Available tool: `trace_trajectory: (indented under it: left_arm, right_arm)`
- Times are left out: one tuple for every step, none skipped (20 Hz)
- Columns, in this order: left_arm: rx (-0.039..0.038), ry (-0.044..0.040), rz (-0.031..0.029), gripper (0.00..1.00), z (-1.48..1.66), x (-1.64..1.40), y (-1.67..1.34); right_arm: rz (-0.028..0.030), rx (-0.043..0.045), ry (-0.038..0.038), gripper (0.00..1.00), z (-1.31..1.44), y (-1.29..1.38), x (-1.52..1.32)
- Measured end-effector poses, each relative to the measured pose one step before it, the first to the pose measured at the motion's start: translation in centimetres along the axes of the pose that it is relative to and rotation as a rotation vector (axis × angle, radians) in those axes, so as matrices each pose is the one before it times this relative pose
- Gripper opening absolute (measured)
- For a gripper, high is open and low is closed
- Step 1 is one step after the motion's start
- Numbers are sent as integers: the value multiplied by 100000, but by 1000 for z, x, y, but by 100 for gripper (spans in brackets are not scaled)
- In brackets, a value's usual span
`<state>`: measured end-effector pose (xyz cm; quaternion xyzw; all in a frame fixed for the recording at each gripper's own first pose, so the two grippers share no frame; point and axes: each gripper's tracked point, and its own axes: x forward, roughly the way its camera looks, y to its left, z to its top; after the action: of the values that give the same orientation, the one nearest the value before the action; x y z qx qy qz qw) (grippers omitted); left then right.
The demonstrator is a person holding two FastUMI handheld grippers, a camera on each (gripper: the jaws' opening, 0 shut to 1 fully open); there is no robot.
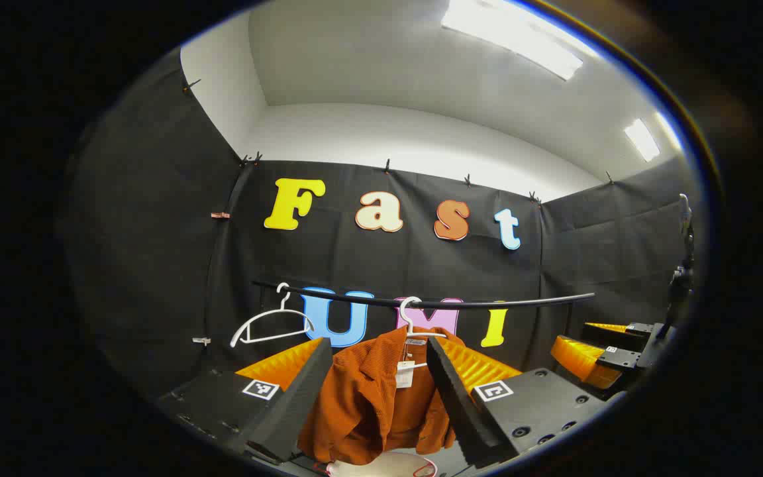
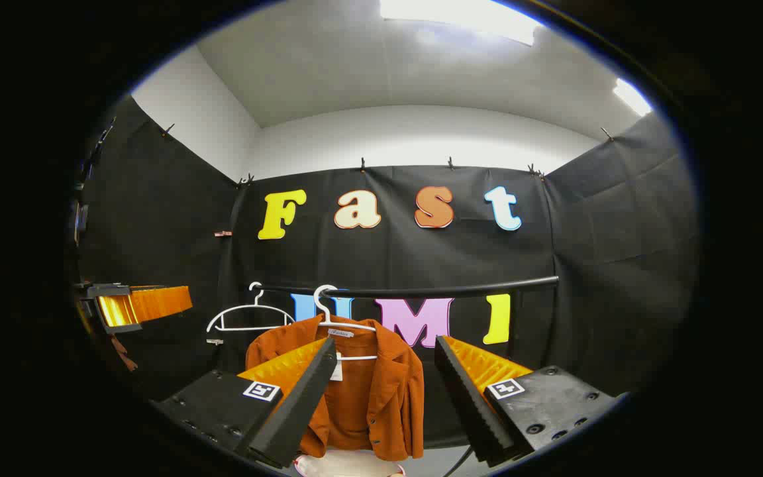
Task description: Grasp the clothes on the hanger with both hands and then place them into the laundry hamper below.
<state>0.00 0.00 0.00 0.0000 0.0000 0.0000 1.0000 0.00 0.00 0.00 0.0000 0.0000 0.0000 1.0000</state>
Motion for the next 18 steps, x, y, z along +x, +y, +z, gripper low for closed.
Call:
trace_trajectory:
  left_arm:
    - [-453,-52,-104,91,1,44,-180]
    - [-462,71,-60,91,-85,-101,-250]
    - [-238,88,-56,91,-90,22,-204]
    - [43,7,77,91,-140,2,-117]
    - [286,348,182,91,-9,-21,-7]
    - [297,382,15,91,-97,-83,-146]
    - [236,114,-58,91,-20,-23,-120]
    - [154,-228,190,91,-41,103,18]
    - [103,-359,173,91,139,20,40]
    - [89,-193,276,90,-38,-118,93]
    - [169,-11,22,90,-25,5,4]
    - [144,104,39,90,-170,-19,45]
    - [46,258,-134,90,-63,54,118]
    - [-30,395,-410,90,-222,-52,-30]
    - [-97,247,-433,90,-20,-39,123]
    - [-106,209,-233,90,-62,-18,222]
    - [-115,320,-137,90,-73,-24,211]
    - [-188,181,-266,90,-122,5,236]
  right_arm:
    - [541,-324,-314,98,164,52,7]
    - [400,-497,-128,96,15,-112,53]
    - [653,-340,66,98,-68,-40,24]
    - [1238,400,539,99,-244,164,76]
    - [1408,919,462,97,-145,263,-20]
    - [824,979,532,96,-119,103,109]
    - [300,474,365,96,-81,-124,-74]
    - [-57,-217,26,98,-33,-82,-40]
    - [-162,-555,-193,98,45,-82,38]
    - [47,-530,-171,97,9,7,-7]
    - [-9,-260,-134,97,-31,48,41]
    - [99,-132,-142,98,6,89,34]
    - [151,-138,-4,98,27,211,16]
    - [-125,-272,-29,99,-34,182,14]
    - [-256,-301,33,98,-79,52,-16]
    - [-305,-320,77,98,-54,154,3]
    - [-310,-160,217,99,-77,212,-33]
    - [-361,68,260,98,-138,152,-1]
